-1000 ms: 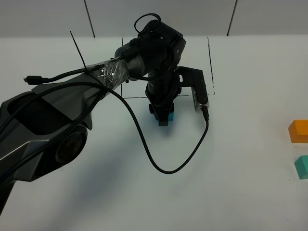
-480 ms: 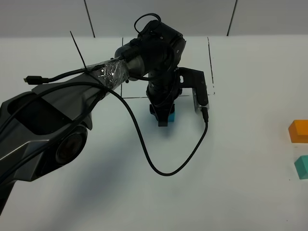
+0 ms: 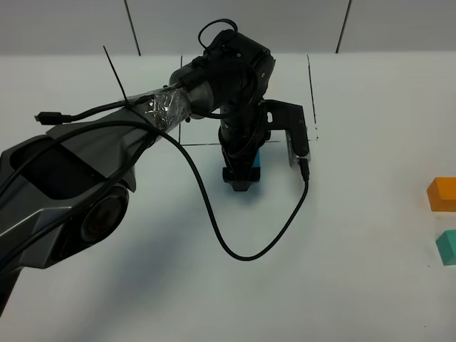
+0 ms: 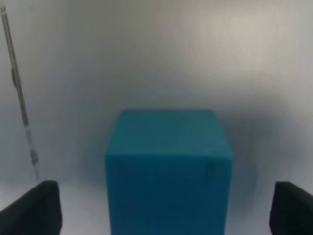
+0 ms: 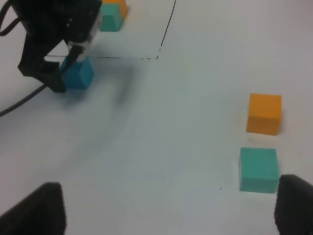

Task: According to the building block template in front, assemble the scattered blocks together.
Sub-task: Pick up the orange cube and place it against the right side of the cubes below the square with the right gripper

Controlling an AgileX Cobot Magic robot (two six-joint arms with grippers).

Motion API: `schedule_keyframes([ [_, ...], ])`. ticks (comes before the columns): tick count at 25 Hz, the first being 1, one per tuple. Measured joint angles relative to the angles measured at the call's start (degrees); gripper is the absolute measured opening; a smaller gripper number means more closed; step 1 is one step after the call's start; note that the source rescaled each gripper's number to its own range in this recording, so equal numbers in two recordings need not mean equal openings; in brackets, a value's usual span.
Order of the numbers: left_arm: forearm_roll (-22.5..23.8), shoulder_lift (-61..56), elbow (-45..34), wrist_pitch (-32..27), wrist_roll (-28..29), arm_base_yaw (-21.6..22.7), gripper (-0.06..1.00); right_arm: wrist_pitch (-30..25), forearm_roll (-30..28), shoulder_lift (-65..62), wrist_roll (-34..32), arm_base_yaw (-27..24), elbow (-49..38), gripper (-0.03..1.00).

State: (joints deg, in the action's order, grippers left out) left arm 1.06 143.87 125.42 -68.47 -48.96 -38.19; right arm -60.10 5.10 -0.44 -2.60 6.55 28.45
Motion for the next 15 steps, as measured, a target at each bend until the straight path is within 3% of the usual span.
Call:
schedule_keyframes([
  [3, -0.1, -2.5, 0.0, 0.0, 1.9, 0.0, 0.99, 0.0, 0.0, 0.0, 0.0, 0.0, 0.0, 0.83],
  [10, -0.1, -13.8, -0.4, -0.1, 17.4, 0.6, 1.0, 0.0, 0.0, 0.0, 0.0, 0.0, 0.0, 0.83],
  [15, 0.3, -24.1, -9.8, 0.0, 24.5, 5.3, 1.0, 0.0, 0.1, 0.0, 0.0, 0.0, 0.0, 0.83],
])
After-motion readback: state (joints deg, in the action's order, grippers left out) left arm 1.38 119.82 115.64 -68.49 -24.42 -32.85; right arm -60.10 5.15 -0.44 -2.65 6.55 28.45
